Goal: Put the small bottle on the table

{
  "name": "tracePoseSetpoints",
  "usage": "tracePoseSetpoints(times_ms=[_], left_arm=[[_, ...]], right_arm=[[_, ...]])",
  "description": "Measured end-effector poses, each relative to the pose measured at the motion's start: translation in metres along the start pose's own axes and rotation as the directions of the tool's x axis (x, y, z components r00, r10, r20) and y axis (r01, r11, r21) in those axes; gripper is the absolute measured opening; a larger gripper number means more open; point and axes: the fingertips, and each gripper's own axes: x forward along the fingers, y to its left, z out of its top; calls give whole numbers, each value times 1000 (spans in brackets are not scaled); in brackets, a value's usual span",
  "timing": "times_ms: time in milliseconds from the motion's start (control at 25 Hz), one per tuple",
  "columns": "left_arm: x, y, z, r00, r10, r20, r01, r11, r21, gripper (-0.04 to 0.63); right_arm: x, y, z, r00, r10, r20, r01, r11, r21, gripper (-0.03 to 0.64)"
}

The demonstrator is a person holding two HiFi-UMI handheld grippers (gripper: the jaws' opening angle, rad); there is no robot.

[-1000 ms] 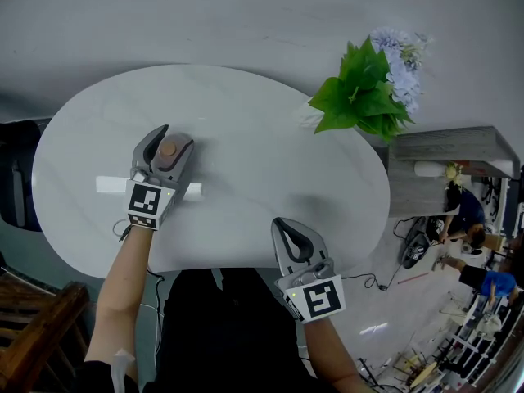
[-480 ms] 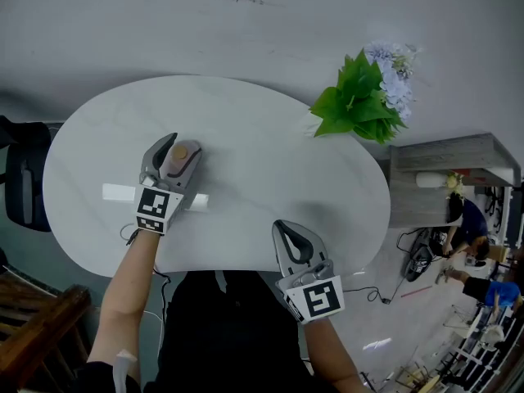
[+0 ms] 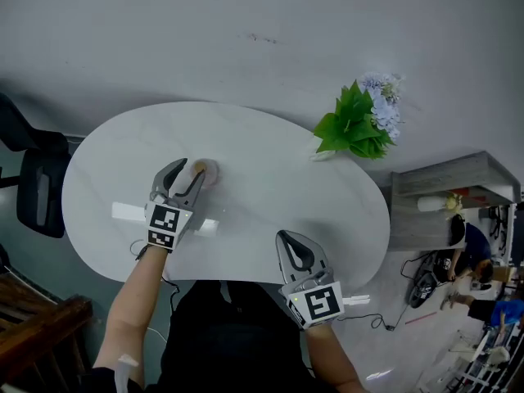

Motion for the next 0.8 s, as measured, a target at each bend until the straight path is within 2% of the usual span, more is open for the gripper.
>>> tracePoseSetpoints(times_ms=[280,400,600,800], left_arm=[[-30,25,11,996,87,5,-87,996,-19,81],[-44,29,16,995,96,4,-96,995,-39,30],[-65,38,37,992,121,28,-119,991,-61,21],[-92,52,69,983,160,92,-151,984,-93,14]], right_arm=[[2,3,12,1000,4,24,-3,1000,-27,6],[2,8,17,999,15,30,-14,999,-38,6],[5,18,24,998,39,39,-37,998,-54,6],[11,18,38,997,35,69,-30,997,-76,6]])
